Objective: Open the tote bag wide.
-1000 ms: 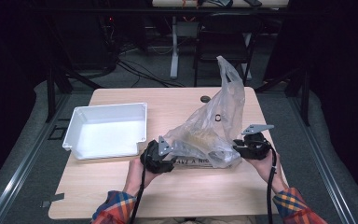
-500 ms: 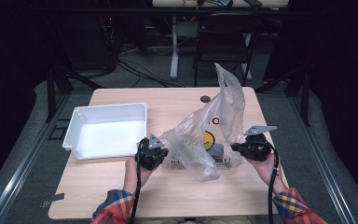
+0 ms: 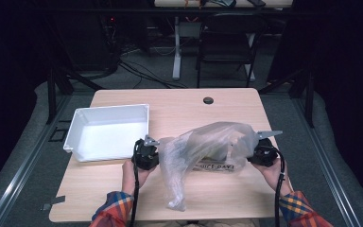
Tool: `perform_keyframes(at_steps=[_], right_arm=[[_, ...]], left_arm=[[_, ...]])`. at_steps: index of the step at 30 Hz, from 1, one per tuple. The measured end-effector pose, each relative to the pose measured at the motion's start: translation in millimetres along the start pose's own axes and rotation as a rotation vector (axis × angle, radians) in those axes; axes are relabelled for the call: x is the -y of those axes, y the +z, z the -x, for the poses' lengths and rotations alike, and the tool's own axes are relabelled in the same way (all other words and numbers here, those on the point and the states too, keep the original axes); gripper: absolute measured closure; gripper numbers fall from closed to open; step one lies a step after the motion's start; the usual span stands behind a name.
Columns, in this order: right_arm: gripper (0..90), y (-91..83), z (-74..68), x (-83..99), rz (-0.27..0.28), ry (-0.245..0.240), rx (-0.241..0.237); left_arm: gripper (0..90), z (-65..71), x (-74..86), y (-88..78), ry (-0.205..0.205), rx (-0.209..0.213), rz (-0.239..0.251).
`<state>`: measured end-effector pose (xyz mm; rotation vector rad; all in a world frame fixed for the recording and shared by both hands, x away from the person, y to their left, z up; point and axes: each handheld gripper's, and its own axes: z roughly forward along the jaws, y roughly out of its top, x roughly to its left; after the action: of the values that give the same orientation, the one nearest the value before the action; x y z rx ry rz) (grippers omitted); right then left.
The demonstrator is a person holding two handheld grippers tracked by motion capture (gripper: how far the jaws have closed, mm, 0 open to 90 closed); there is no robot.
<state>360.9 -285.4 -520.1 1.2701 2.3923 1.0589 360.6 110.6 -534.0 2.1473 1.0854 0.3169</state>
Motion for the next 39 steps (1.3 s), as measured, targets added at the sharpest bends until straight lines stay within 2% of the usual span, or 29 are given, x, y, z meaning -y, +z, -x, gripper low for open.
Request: perform_keyframes(at_steps=[5,6,7,9,11,13,14,16,17,18,20,27,28,29,32,33,35,39], right_arm=[[90.0,1.1,4.5,1.7,-0.003,0.013,-0.013],[89.1,1.6,4.8,2.1,0.008,0.02,-0.009],[86.9,0.5,6.4,2.4,-0.004,0.017,-0.013],[80.5,-2.6,10.7,3.2,-0.033,-0.001,-0.015],[69.3,-9.4,16.9,4.6,-0.016,0.004,-0.037],[66.4,-12.1,18.8,4.8,-0.007,0.005,-0.036],[59.8,-20.8,24.9,4.5,0.004,0.014,-0.05],[53.7,-28.2,28.3,4.2,0.02,0.019,-0.049],[53.7,-28.2,28.3,4.2,0.02,0.019,-0.049],[50.1,-37.0,30.6,3.2,0.031,0.024,-0.049],[46.2,-43.9,31.2,2.0,0.048,0.018,-0.048],[42.7,-61.8,32.9,-1.3,0.109,0.03,-0.018],[41.3,-67.5,33.6,-1.5,0.145,0.037,-0.015],[40.1,-69.5,33.5,-1.8,0.153,0.038,-0.015],[39.8,-78.2,31.5,-3.8,0.21,0.043,-0.01],[39.8,-78.2,31.5,-3.8,0.21,0.043,-0.01],[40.2,-84.1,29.9,-5.8,0.243,0.044,-0.009],[41.4,-84.8,26.7,-7.9,0.235,0.035,0.001]], left_arm=[[89.8,-2.1,1.1,0.4,-0.014,0.011,-0.019],[89.8,-2.4,1.3,0.7,-0.01,0.006,-0.023],[89.8,-2.6,1.6,0.6,-0.014,0.005,-0.023],[89.7,-3.9,2.3,0.0,-0.021,0.01,-0.026],[89.6,-4.4,2.7,-1.4,-0.022,0.02,-0.024],[89.6,-4.4,2.7,-2.3,-0.016,0.024,-0.023],[89.6,-3.4,2.6,-3.3,-0.015,0.029,-0.022],[89.5,-2.8,2.5,-3.8,-0.016,0.032,-0.021],[89.5,-2.4,2.5,-3.8,-0.013,0.034,-0.018],[89.5,-1.5,2.4,-4.1,-0.014,0.033,-0.018],[89.5,-1.4,2.1,-4.3,-0.009,0.034,-0.023],[89.4,-1.4,2.1,-4.6,-0.007,0.035,-0.03],[89.4,-1.0,2.1,-4.5,-0.01,0.036,-0.031],[89.4,-1.0,1.8,-4.4,0.001,0.033,-0.037],[89.4,-0.8,1.6,-4.1,0.003,0.03,-0.039],[89.4,-0.8,1.6,-4.1,0.003,0.03,-0.039],[89.4,-1.0,1.4,-4.3,0.001,0.029,-0.039],[89.3,-1.1,1.1,-4.7,0.0,0.031,-0.041]])
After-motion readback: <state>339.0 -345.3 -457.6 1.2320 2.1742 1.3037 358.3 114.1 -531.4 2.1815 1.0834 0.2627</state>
